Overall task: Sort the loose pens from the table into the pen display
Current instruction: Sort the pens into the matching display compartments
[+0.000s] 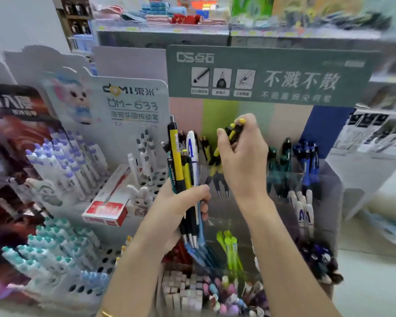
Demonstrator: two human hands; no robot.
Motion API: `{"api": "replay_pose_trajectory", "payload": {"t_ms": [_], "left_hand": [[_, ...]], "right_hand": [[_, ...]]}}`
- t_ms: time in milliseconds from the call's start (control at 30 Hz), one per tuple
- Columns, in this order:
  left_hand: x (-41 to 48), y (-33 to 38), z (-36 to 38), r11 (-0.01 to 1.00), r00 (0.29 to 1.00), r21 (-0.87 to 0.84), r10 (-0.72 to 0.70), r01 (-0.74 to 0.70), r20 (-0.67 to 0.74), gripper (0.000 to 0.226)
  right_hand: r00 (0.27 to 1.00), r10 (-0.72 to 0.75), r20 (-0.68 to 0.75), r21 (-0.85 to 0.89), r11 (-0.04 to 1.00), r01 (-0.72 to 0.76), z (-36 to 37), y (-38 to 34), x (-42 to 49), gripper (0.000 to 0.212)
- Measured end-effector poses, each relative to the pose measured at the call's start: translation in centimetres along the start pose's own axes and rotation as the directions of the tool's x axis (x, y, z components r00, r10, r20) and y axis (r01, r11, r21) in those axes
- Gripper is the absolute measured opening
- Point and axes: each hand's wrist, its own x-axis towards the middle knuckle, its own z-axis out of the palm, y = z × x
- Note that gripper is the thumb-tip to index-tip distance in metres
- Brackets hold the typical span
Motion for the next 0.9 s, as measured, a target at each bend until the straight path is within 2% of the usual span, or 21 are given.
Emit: {"api": "replay_pose_trajectory", "payload": {"t_ms": [67,133,167,233,300,333,400,500,533,600,633,667,700,767,800,833,900], "left_hand": [[0.0,0.2,-1.1,0.999,0.993,-0.038,0.003,0.001,0.119,0.03],[0.2,0.2,-2.0,0.995,0.977,-0.095,0.0,0.021,0.213,0.034],[0.3,0.1,-2.3,0.991,0.97,-0.128,-0.01,0.042,0.244,0.038],[0.4,-0.1,-2.8,0.981,0.962,-0.177,-0.031,0.082,0.273,0.045],[0.3,-0.2,-3.2,0.975,0.953,-0.196,-0.043,0.107,0.301,0.047],[0.2,-0.2,-3.3,0.972,0.948,-0.202,-0.048,0.116,0.314,0.047],[-0.2,-0.4,-3.5,0.968,0.941,-0.216,-0.052,0.13,0.333,0.046],[-0.6,-0.5,-3.4,0.973,0.945,-0.196,-0.053,0.122,0.324,0.036],[-0.7,-0.5,-3.3,0.977,0.949,-0.184,-0.048,0.11,0.312,0.033],[-0.8,-0.5,-2.9,0.988,0.966,-0.138,-0.033,0.07,0.255,0.032],[-0.8,-0.6,-2.7,0.994,0.976,-0.103,-0.023,0.046,0.214,0.031],[-0.7,-0.8,-2.4,0.998,0.985,-0.058,-0.008,0.018,0.175,0.03],[-0.7,-0.9,-2.0,1.0,0.99,-0.004,0.009,-0.008,0.142,0.028],[-0.7,-1.2,-1.3,0.996,0.995,0.074,0.033,-0.041,0.098,0.026],[-0.8,-1.4,-1.0,0.996,0.996,0.082,0.038,-0.045,0.086,0.026],[-0.9,-1.6,-0.8,0.996,0.996,0.08,0.037,-0.043,0.082,0.025],[-1.0,-1.7,-0.5,0.996,0.996,0.078,0.04,-0.047,0.08,0.021]], "right_hand": [[0.99,0.051,0.134,-0.196,0.98,-0.024,0.9,-0.5,0.2,0.017],[0.954,0.16,0.255,-0.408,0.912,-0.045,1.5,-1.0,0.3,0.019],[0.94,0.205,0.273,-0.479,0.876,-0.052,1.7,-1.1,0.3,0.021],[0.938,0.239,0.25,-0.511,0.856,-0.082,1.8,-1.6,0.0,0.027],[0.977,0.137,0.162,-0.431,0.901,-0.055,2.0,-1.7,-0.6,0.044],[0.989,0.058,0.137,-0.413,0.911,0.003,2.1,-1.5,-0.8,0.045],[0.99,-0.035,0.138,-0.464,0.881,0.096,2.3,-0.9,-1.1,0.034],[0.976,0.059,0.208,-0.462,0.886,0.045,1.9,-0.6,-1.3,0.034],[0.983,0.057,0.174,-0.425,0.905,0.023,1.3,-0.8,-1.3,0.036],[0.995,0.07,0.072,-0.207,0.977,-0.053,0.0,-2.1,-1.6,0.031],[0.988,0.128,0.091,-0.021,0.992,-0.127,-0.7,-3.0,-1.8,0.026],[0.964,0.195,0.18,0.162,0.961,-0.225,-1.3,-4.1,-2.0,0.027],[0.928,0.233,0.292,0.249,0.918,-0.309,-1.5,-5.0,-2.2,0.036],[0.883,0.211,0.42,0.154,0.942,-0.299,-1.5,-5.6,-2.5,0.05],[0.887,0.192,0.42,0.085,0.965,-0.249,-1.3,-5.6,-2.6,0.047],[0.898,0.186,0.398,0.032,0.976,-0.216,-1.2,-5.6,-2.5,0.037],[0.917,0.204,0.342,0.038,0.972,-0.23,-1.2,-5.4,-2.5,0.015]]}}
